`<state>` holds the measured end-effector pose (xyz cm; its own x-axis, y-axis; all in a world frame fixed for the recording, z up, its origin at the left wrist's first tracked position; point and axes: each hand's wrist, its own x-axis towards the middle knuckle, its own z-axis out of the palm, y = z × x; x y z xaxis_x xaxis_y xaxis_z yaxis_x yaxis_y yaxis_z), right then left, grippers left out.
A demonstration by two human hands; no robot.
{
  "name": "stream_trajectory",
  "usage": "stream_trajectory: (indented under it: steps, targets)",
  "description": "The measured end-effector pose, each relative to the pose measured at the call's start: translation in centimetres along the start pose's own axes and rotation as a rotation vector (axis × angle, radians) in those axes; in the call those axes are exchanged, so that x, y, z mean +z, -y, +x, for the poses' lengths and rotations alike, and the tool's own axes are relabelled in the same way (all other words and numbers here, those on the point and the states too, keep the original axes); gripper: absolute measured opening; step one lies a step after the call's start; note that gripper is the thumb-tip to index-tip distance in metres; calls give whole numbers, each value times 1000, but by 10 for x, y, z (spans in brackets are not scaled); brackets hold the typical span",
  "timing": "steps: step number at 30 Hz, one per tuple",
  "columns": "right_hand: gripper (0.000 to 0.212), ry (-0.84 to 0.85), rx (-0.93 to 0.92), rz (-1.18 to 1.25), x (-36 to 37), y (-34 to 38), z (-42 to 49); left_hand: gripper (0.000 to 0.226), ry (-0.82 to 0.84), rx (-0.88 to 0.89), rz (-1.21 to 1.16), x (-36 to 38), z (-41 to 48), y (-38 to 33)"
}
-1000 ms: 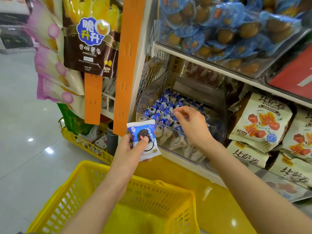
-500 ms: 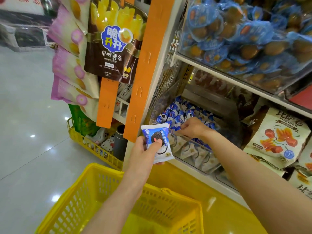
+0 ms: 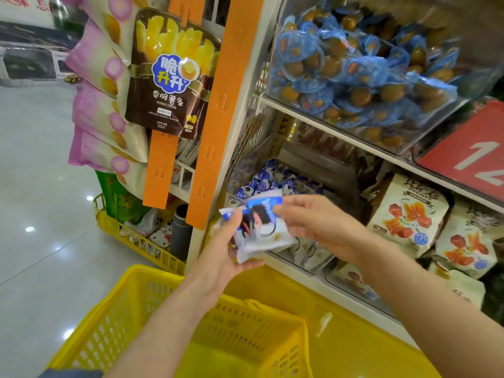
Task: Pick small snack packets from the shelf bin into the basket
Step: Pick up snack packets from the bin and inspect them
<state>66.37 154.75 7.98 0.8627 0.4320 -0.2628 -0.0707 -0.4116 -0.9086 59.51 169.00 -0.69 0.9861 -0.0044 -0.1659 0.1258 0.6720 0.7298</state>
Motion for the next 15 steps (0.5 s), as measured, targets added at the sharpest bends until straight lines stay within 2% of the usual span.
stream_trajectory:
  steps: [3,5,8,9,10,12,14,15]
  targets:
    - [17,-87,-47,-26,24,-13,-12,49,159,-50,62,5,-10,2]
    - [10,-134,-131,-76,33,-20,-15,46,188,-29,153,6,-15,3]
    - [12,-253,-321,-392,32,-19,-19,47,167,-9,208,4,-17,2]
    - [15,-302,-334,-451,30,-18,-17,50,164,-12,207,4,-17,1]
    - [21,-327,-299,-468,27,-16,-16,51,165,-13,204,4,-17,-1]
    - [27,-240,-113,-391,23,-12,-12,51,188,-20,199,4,-18,-4]
    - [16,-90,61,-238,22,-10,-11,49,219,-34,205,4,-18,-5]
    - [13,-47,93,-195,21,-9,-10,48,222,-37,208,5,-19,-6]
